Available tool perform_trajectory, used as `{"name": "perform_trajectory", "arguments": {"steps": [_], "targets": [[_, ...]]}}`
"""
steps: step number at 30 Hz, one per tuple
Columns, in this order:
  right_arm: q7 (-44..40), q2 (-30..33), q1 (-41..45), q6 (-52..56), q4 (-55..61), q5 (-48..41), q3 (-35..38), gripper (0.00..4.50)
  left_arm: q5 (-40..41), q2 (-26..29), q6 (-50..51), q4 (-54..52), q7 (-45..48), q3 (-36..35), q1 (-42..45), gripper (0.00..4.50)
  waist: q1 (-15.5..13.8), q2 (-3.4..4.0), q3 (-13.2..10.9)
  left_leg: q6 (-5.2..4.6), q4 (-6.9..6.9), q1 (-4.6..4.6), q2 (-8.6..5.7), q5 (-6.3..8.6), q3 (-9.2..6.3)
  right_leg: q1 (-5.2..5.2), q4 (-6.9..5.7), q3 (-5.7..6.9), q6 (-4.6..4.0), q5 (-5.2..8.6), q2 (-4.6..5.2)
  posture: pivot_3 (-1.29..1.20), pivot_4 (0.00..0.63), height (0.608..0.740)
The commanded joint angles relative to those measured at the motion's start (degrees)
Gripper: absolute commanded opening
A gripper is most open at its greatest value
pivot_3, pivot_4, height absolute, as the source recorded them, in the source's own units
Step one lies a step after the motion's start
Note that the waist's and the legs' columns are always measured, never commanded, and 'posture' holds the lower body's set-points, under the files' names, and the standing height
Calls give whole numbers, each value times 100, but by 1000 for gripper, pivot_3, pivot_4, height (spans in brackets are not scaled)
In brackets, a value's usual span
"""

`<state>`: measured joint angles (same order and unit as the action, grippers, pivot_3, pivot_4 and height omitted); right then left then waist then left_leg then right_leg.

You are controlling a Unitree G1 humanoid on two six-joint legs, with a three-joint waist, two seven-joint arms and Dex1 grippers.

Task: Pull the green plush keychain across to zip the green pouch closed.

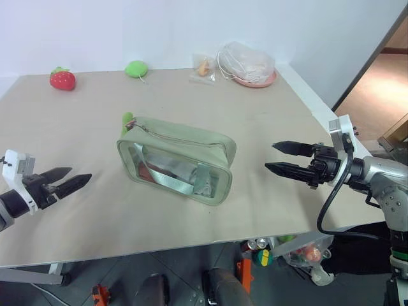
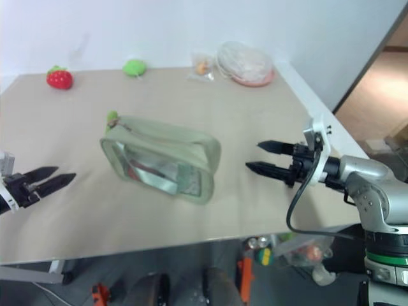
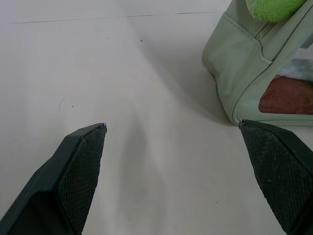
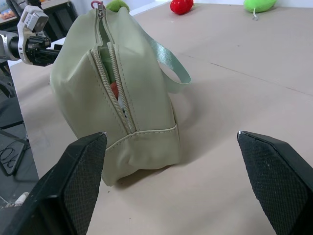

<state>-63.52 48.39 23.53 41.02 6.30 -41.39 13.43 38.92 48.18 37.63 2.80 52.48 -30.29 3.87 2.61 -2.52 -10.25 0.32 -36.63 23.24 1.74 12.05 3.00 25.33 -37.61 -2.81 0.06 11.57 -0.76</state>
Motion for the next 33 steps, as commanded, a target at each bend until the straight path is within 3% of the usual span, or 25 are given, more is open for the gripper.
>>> {"name": "perform_trajectory", "arguments": {"steps": [1,11,16,21,25,33], "targets": [[-29,64,6,-83,168,-27,69,4392,29,49,-144,-19,29,-189,61,4500,0,0,0,0,0,0,0,0,0,0,0,0,0,0,0,0,150,740],[-260,237,220,-257,183,236,-203,4392,869,320,-10,-464,1013,-180,783,4500,13,0,0,0,-1,2,-1,0,5,1,0,2,4,-1,-2,0,150,740],[-454,238,829,13,442,-192,-233,4392,1227,723,187,-845,1734,-5,1045,4500,9,1,-2,2,-2,2,1,1,1,4,-1,5,2,0,-8,0,150,740],[-796,102,1320,-12,631,-155,-811,4392,1553,947,377,-1235,2093,335,1569,4500,3,0,-1,2,-2,0,3,0,-4,-1,-2,15,-1,0,-12,0,150,740],[-1031,-180,1608,-588,142,532,-1549,4392,1544,947,342,-1353,2224,553,1787,4500,20,1,-2,2,-2,0,1,0,-1,0,-2,7,0,1,-18,0,150,740],[-1245,-586,2420,-1330,-1423,1131,-1668,4392,1633,942,390,-1394,2188,370,1651,4500,7,2,-2,2,-6,6,-2,0,-1,2,-2,9,1,1,-21,0,150,740]]}}
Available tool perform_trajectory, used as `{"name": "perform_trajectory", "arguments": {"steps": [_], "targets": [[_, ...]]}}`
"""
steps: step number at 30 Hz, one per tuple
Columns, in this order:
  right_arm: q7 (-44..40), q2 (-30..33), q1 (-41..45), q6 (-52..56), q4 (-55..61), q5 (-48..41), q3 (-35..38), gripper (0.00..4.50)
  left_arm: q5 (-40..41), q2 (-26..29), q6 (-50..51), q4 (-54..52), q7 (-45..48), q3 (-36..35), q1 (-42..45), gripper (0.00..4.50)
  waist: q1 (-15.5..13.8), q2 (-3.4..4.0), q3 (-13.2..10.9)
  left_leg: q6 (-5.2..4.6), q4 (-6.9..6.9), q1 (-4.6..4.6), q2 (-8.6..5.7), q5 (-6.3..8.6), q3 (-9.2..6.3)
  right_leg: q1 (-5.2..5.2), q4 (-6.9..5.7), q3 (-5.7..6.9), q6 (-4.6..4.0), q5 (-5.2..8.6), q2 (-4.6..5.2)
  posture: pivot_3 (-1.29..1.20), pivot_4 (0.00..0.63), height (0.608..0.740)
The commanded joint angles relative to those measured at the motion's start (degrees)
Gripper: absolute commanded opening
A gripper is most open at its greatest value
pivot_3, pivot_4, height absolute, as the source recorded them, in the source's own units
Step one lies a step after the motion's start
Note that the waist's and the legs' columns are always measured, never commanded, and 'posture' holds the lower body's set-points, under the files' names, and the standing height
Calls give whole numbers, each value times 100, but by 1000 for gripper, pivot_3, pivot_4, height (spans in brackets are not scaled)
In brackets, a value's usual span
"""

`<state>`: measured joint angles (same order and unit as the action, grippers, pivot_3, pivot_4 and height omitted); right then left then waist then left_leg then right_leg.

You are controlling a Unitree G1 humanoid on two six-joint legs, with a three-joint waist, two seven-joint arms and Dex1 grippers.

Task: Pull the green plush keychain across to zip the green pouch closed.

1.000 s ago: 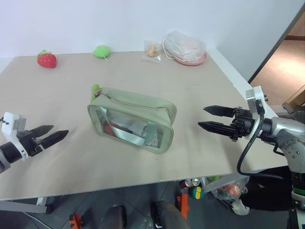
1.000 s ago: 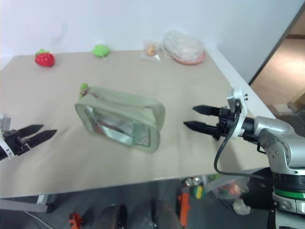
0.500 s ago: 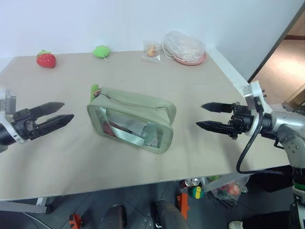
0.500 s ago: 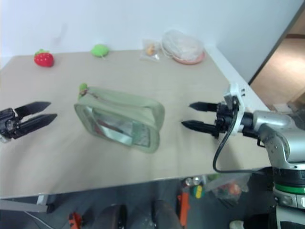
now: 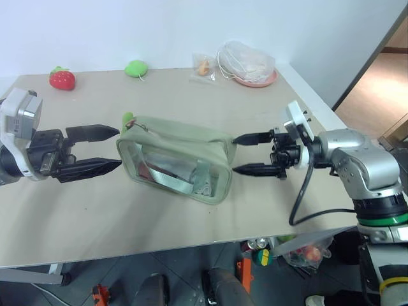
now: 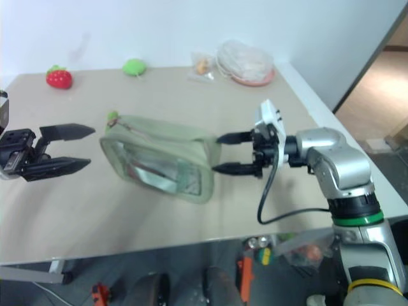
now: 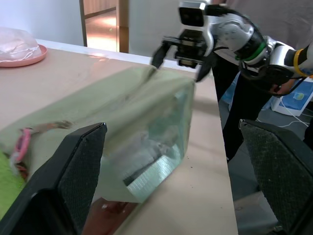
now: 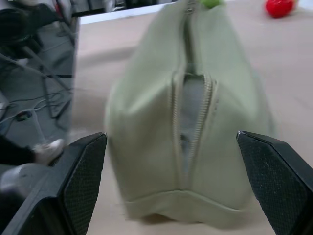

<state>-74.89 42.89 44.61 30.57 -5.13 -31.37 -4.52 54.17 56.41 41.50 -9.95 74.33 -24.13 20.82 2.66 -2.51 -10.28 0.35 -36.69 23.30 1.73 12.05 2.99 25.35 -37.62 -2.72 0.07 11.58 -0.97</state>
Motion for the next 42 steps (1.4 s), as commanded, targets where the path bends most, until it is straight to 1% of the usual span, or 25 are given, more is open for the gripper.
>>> {"name": "perform_trajectory", "arguments": {"steps": [1,4,9,14,15,19,22,24,27,29,33,36,38,40,41,42], "targets": [[-134,-44,374,-317,-349,140,160,4392,121,114,11,-133,-19,-292,-82,4500,2,0,0,0,0,0,0,0,0,1,0,0,0,0,0,0,150,740],[-225,26,347,-229,-219,-6,319,4392,157,89,17,-173,-101,-445,-225,4500,-1,0,0,0,3,1,2,0,-4,1,0,1,-1,1,2,0,150,740],[-278,215,-61,7,284,-232,536,4392,263,34,29,-188,-226,-635,-442,4500,-10,1,-1,0,4,3,3,0,-7,0,0,4,-1,6,14,0,150,740],[-74,189,-269,-32,334,-27,464,4392,309,65,22,-189,-229,-717,-542,4500,-1,1,0,0,-1,-2,4,0,-3,0,-2,2,-3,-1,14,0,150,740],[-33,174,-320,51,438,-112,508,4392,322,71,27,-195,-242,-730,-542,4500,-3,1,0,0,-4,-2,4,0,-3,0,-3,2,-3,-2,14,0,150,740],[130,115,-781,778,1422,-899,708,4392,377,85,48,-213,-293,-803,-580,4500,-10,1,0,0,-4,-1,4,0,-6,-1,-5,4,-3,0,13,0,150,740],[263,104,-1103,970,1977,-1050,596,4392,401,82,57,-251,-293,-832,-651,4500,-6,1,0,1,1,-1,5,0,-7,0,-7,4,-1,4,13,0,150,740],[405,-33,-1249,995,2192,-1032,419,4392,451,66,97,-349,-284,-790,-709,4500,-5,0,0,1,1,-2,5,0,-7,1,-7,3,-1,5,13,0,150,740],[479,-178,-1207,933,2189,-910,256,4392,305,141,48,-454,-188,-631,-771,4500,-1,0,0,1,-4,-3,5,-1,-4,0,-7,2,-2,0,13,0,150,740],[485,-228,-1157,791,2075,-752,164,4392,263,162,41,-495,-168,-591,-788,4500,-4,0,0,2,-8,-5,4,-2,-4,-2,-8,3,-3,-1,13,0,150,740],[634,-500,-952,233,1620,-166,-134,4392,314,119,83,-584,-267,-602,-748,4500,10,-2,1,2,-13,-7,6,-2,1,-3,-8,2,-8,-1,11,0,150,740],[682,-654,-883,-23,1434,57,-223,4392,342,98,110,-634,-341,-631,-777,4500,0,-1,1,2,-12,-6,5,-2,-2,-3,-9,4,-6,-3,4,0,150,740],[637,-708,-860,-115,1319,110,-248,4013,344,83,128,-653,-378,-691,-863,4500,-4,-1,1,2,-10,-3,5,-2,-4,-1,-9,5,-7,-2,3,0,150,740],[518,-708,-854,-150,1254,99,-229,3128,375,66,154,-667,-440,-750,-929,4500,-5,-1,1,2,-6,-2,5,-1,-4,1,-9,2,-4,1,11,0,150,740],[477,-703,-839,-161,1222,92,-213,2942,384,60,160,-668,-469,-771,-956,4500,-5,-1,1,2,-6,-1,5,-1,-4,1,-9,2,-4,1,12,0,150,740],[411,-689,-809,-171,1182,75,-198,2516,380,52,151,-664,-487,-788,-988,4500,-4,-1,1,2,-6,-1,5,-1,-4,1,-9,3,-4,1,12,0,150,740]]}}
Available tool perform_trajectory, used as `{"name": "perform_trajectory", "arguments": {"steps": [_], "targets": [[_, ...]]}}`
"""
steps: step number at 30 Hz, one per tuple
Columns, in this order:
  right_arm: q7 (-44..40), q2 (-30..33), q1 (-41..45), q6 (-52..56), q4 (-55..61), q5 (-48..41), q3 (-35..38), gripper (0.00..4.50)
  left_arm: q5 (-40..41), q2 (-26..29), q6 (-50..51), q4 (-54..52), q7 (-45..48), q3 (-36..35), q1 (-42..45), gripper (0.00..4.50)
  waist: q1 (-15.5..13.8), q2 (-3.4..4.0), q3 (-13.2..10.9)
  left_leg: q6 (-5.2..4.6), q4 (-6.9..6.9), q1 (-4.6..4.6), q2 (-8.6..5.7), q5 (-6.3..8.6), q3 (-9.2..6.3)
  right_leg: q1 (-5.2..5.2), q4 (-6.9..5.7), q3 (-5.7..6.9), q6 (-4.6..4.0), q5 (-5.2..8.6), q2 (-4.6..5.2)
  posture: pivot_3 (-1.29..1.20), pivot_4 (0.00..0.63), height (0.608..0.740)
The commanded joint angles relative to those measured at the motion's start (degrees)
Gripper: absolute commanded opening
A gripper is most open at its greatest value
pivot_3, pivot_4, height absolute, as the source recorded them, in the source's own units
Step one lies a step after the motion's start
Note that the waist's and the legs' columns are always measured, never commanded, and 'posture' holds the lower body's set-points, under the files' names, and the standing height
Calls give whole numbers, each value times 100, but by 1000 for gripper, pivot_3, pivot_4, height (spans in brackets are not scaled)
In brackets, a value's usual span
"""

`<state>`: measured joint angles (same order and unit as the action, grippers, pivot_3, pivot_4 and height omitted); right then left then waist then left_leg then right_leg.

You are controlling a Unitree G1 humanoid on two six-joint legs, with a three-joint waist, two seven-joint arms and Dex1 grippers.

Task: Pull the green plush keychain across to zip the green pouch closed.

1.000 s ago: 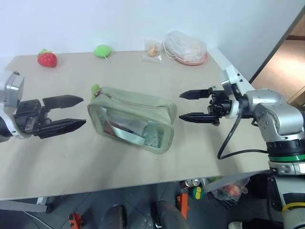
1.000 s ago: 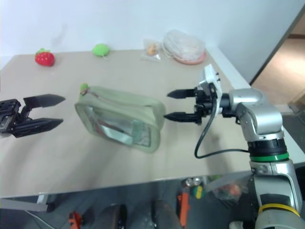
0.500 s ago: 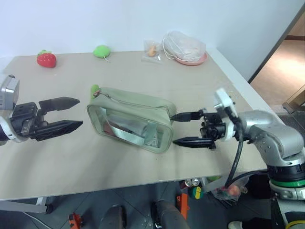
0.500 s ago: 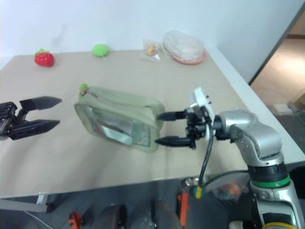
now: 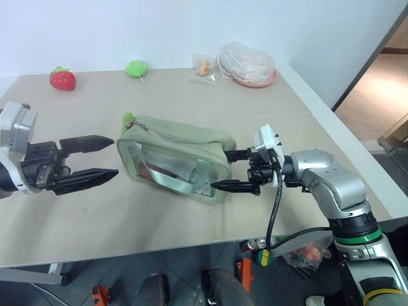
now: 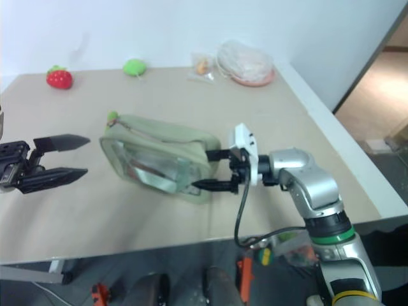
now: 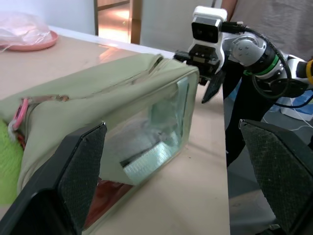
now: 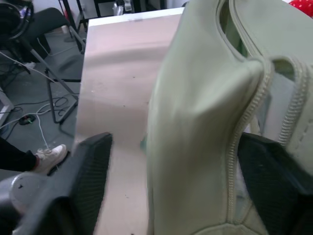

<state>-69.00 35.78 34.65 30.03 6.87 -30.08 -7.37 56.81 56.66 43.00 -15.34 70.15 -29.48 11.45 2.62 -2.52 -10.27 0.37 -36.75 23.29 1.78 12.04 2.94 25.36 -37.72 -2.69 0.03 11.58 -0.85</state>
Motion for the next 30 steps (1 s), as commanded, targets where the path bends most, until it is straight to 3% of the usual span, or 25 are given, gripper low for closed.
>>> {"name": "perform_trajectory", "arguments": {"steps": [1,7,8,13,16,23,30], "targets": [[-259,40,214,-131,-54,-72,99,2226,121,17,-4,-119,-89,-268,-75,4500,0,0,0,0,0,-1,0,0,0,0,0,0,0,0,1,0,150,740],[-977,183,719,-599,-567,110,53,121,358,-95,53,168,-294,-369,37,4500,1,1,-1,0,-4,-2,-1,0,1,-2,0,2,-2,-2,0,0,150,740],[-1210,202,958,-737,-738,174,-1,23,434,-139,72,320,-345,-392,124,4500,5,5,-3,0,-4,-3,-1,0,3,-1,0,1,-1,-2,0,0,150,740],[-1876,96,1776,-1202,-1359,422,-206,23,792,-519,169,1359,-926,-696,724,4500,5,4,-4,0,-6,-4,1,-1,2,-1,-8,9,-4,-3,-17,0,150,740],[-1982,-86,2072,-1344,-1603,487,-264,23,680,-665,121,1880,-1159,-873,659,4500,16,3,-3,0,-3,-5,5,1,1,3,-17,3,-6,2,-8,0,150,740],[-1847,-165,1666,-1422,-1646,705,-439,23,678,-861,236,1293,-1139,-805,-112,4500,-5,-6,0,6,-1,2,0,5,-6,7,-29,5,-12,22,13,0,150,740],[-1220,-212,1492,-1387,-1673,680,-36,23,798,-777,299,1264,-1186,-860,-36,4500,0,-6,0,10,-11,-11,0,0,-3,3,-39,6,-22,12,11,0,150,740]]}}
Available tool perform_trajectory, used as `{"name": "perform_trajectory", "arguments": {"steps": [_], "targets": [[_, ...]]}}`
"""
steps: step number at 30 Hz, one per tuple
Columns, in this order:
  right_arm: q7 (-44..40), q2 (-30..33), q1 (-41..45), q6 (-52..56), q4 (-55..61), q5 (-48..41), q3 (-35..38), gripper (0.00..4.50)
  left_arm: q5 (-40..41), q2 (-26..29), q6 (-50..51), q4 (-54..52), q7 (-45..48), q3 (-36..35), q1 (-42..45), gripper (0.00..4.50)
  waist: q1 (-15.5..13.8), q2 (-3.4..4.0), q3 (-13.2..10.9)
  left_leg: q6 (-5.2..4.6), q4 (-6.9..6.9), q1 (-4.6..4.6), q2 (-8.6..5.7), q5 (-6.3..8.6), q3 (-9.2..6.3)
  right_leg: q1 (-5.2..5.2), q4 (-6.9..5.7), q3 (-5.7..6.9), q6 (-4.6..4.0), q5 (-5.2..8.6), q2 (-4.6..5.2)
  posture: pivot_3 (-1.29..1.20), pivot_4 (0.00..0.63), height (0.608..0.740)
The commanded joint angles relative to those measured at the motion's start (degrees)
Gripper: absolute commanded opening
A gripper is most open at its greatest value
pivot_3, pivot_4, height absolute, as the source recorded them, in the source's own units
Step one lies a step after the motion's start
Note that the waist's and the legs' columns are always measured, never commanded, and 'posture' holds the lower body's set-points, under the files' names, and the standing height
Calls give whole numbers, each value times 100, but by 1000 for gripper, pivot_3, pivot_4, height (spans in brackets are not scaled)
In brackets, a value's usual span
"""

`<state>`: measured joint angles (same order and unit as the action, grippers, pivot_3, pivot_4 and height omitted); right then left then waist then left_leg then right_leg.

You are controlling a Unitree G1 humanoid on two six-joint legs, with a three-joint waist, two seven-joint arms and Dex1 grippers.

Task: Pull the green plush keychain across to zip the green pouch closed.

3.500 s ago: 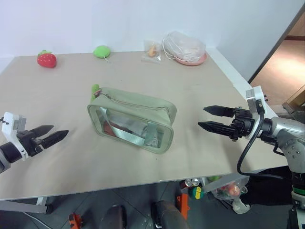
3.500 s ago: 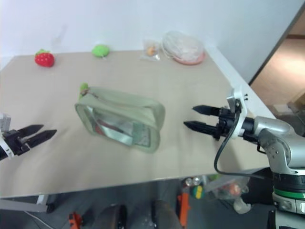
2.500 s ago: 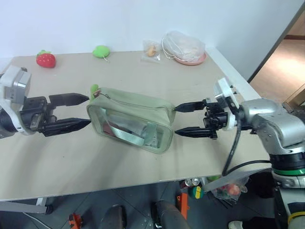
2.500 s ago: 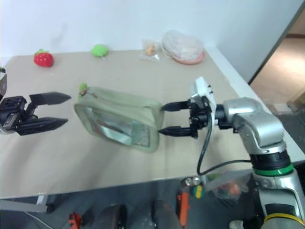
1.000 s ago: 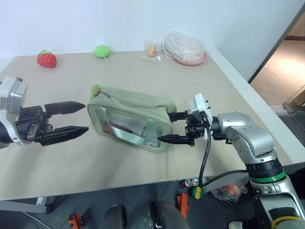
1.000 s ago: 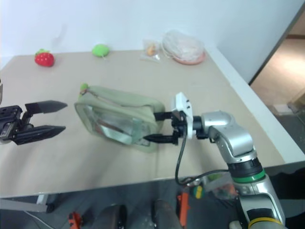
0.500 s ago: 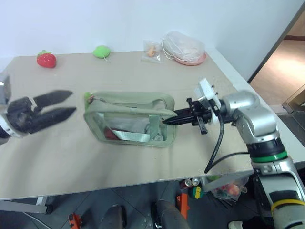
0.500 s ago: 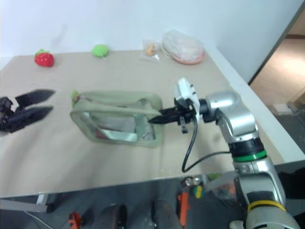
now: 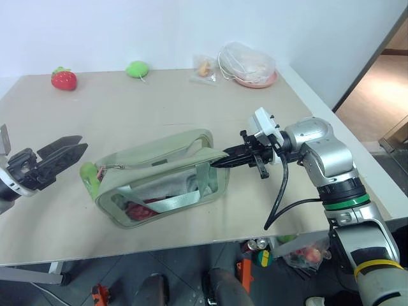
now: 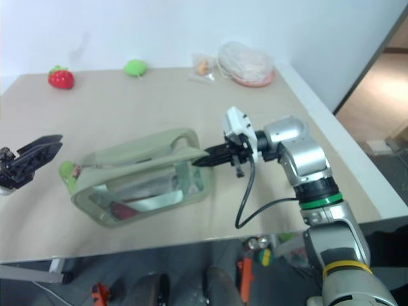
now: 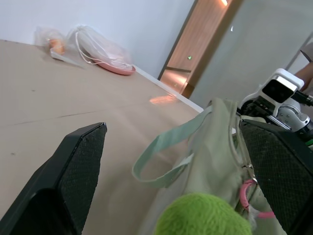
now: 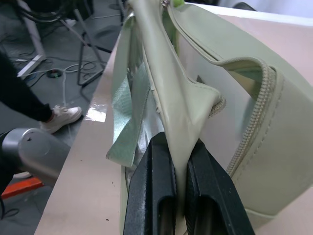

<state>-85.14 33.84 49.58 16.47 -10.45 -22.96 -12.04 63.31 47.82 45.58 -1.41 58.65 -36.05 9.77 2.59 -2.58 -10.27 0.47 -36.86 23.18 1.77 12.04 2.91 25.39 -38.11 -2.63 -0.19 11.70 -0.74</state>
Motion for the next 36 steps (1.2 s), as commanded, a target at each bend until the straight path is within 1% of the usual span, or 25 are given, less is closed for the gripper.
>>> {"name": "perform_trajectory", "arguments": {"steps": [1,9,14,17,21,22,27,31,36], "targets": [[514,-39,1,-39,57,-36,488,23,136,115,35,-107,-27,-182,153,4500,3,0,0,1,-1,-2,3,0,1,0,-1,0,-2,-2,-2,0,150,740],[1177,-256,-192,-21,242,-111,736,23,131,151,111,18,24,49,459,4500,0,-1,0,1,0,3,2,-1,0,0,-3,1,-2,1,-6,0,150,740],[1119,-227,-392,0,455,-82,565,23,104,255,206,67,145,109,529,4500,0,-1,0,1,3,3,1,0,1,3,-2,-2,1,2,-5,0,150,740],[970,-211,-358,-20,377,-24,467,23,-190,572,186,6,518,247,320,4500,4,-1,-1,1,3,6,0,0,-1,3,-2,-2,4,5,-5,0,150,740],[921,-293,-250,-50,158,39,423,23,-454,902,98,56,788,276,215,4500,13,-1,-1,1,3,3,1,0,-1,3,-2,-1,3,4,-7,0,150,740],[965,-338,-196,-15,58,36,445,355,-517,989,73,33,872,283,173,4500,15,-1,-1,1,3,3,1,0,0,3,-2,0,2,5,-8,0,150,740],[964,-404,-137,-85,-165,98,441,355,-1222,1485,-395,-93,1505,496,-220,4500,20,0,-1,1,9,-3,6,0,1,4,-2,1,-7,6,-12,0,150,740],[890,-410,-158,-92,-154,87,424,355,-1463,1567,-571,44,1632,560,-273,4500,26,0,-1,1,18,-6,9,0,2,6,-3,0,-19,12,-13,0,150,740],[787,-344,-254,-104,-70,133,368,355,-1996,1684,-951,342,1966,766,-441,4500,24,2,-2,1,30,-7,22,0,2,10,-3,8,-33,19,-23,0,150,740]]}}
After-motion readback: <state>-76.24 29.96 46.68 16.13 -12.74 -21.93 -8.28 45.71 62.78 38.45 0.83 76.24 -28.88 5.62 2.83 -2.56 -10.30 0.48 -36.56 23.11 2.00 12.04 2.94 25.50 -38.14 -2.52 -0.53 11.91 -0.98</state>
